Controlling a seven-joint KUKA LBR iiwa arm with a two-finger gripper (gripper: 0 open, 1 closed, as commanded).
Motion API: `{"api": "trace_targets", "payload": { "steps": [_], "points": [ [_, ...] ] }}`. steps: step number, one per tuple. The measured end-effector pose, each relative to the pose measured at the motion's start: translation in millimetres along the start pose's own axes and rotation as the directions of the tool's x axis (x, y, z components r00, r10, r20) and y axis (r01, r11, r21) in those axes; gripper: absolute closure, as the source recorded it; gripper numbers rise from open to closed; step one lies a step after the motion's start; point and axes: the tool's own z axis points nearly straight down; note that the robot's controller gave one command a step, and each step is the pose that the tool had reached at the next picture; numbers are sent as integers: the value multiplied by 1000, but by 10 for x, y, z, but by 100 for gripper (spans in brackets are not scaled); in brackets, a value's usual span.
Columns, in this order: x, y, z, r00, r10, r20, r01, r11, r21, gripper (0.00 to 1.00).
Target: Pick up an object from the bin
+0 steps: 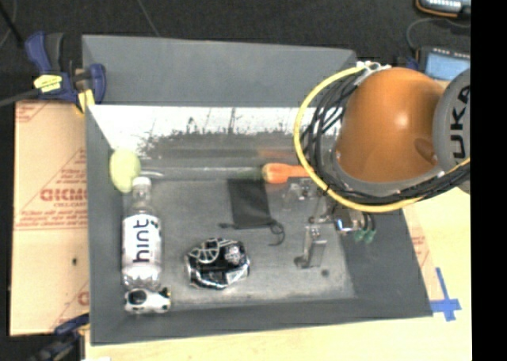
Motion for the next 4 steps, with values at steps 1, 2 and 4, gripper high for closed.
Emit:
{"api": "trace_targets", "payload": {
  "steps": [1,2,4],
  "points": [
    [-101,261,405,1000,-2,7,2,1000,0,0],
    [-141,473,687,989,-145,-3,145,989,0,0],
    [-139,591,957,1000,-6,1,6,1000,1,0]
  ]
}}
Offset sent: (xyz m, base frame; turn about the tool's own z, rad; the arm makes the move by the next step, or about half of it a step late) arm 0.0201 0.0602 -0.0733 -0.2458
